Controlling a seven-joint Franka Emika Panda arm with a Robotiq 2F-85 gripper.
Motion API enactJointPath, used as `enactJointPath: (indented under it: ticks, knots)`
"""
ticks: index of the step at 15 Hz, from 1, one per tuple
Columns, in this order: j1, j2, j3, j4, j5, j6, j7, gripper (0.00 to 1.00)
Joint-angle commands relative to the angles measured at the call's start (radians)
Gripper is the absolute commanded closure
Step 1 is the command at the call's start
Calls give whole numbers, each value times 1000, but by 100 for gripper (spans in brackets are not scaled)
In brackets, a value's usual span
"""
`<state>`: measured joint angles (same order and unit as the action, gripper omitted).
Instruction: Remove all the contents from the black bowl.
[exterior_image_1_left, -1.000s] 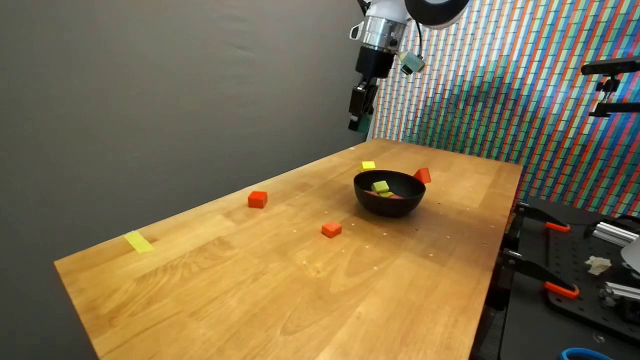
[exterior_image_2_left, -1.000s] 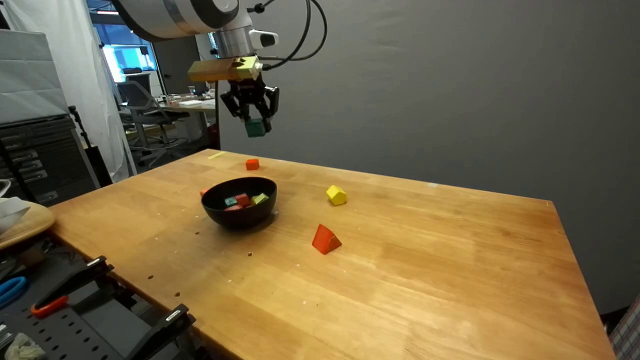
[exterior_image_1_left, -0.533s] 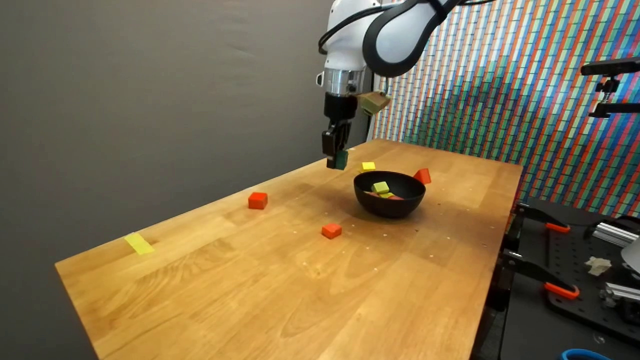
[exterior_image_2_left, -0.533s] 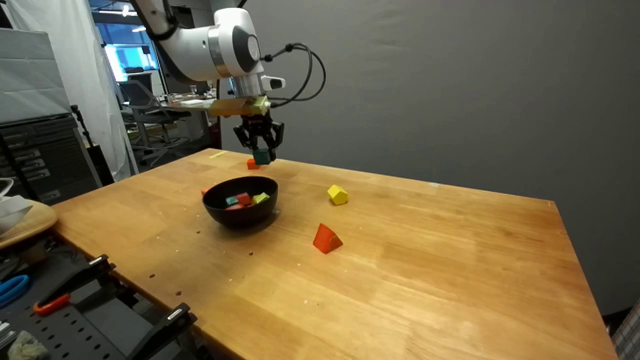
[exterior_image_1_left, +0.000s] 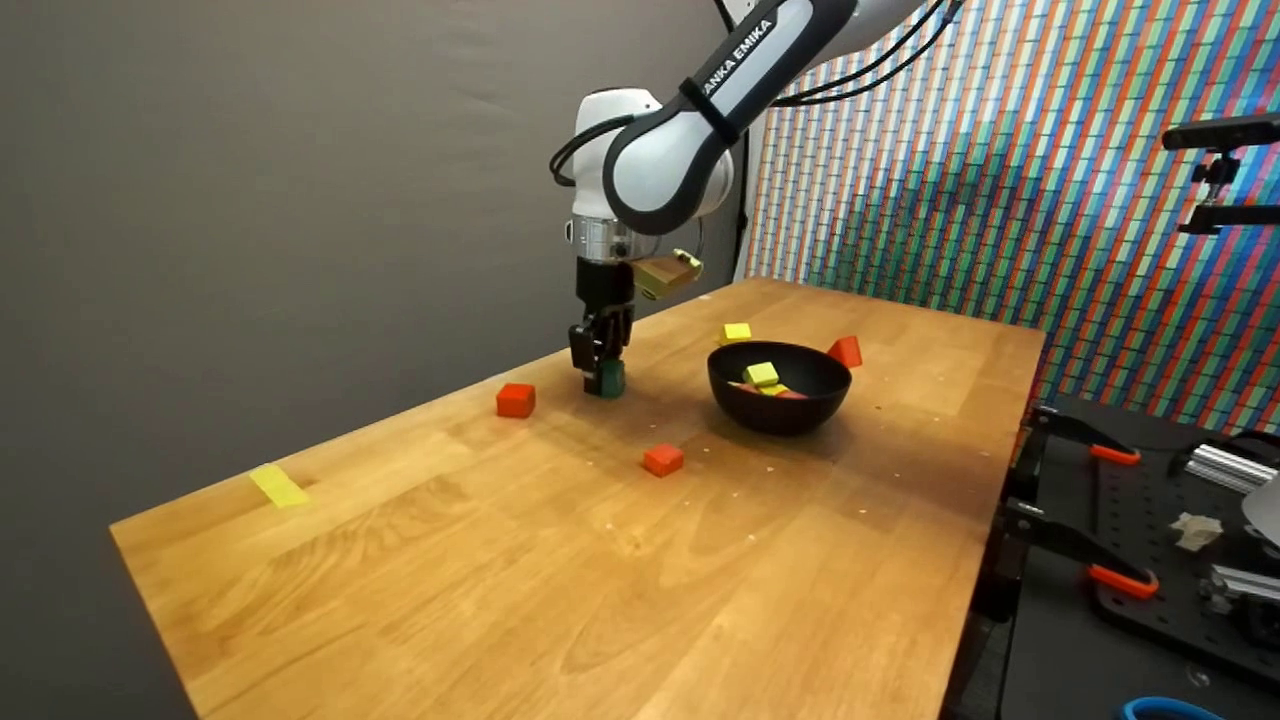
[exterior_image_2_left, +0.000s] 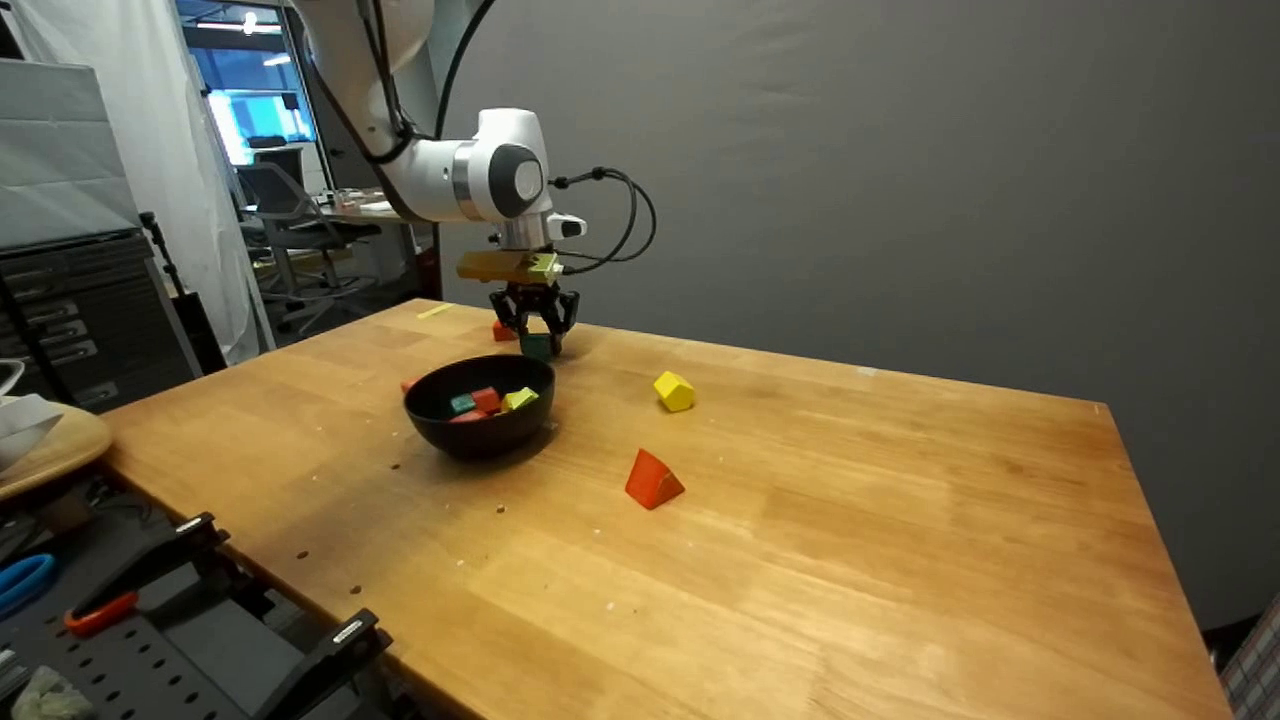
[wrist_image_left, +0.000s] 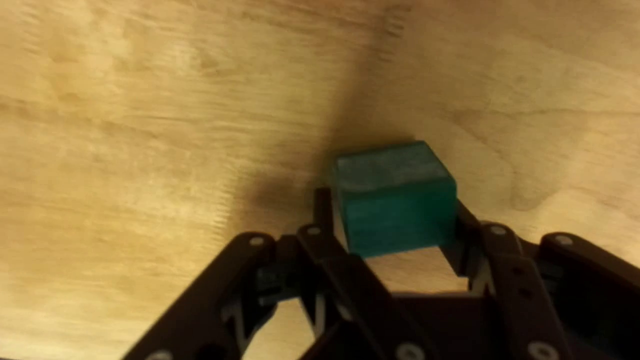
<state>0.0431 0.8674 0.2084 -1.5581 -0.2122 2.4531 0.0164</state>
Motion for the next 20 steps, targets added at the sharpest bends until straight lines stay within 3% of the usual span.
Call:
enactJointPath:
  ticks: [1,3,6,11,16,20]
  knots:
    - [67,93,-60,241,61,-200,-56,13]
    - [91,44,-93,234,51,-265,-30,1]
    - [113,-70,-122,155,34,-332,-14,0]
    - [112,-283,-126,-101,41,-375,10,0]
    - [87,-435,-128,-355,72,-215,80,0]
    - [30,-540,-127,-569,172,21,79,0]
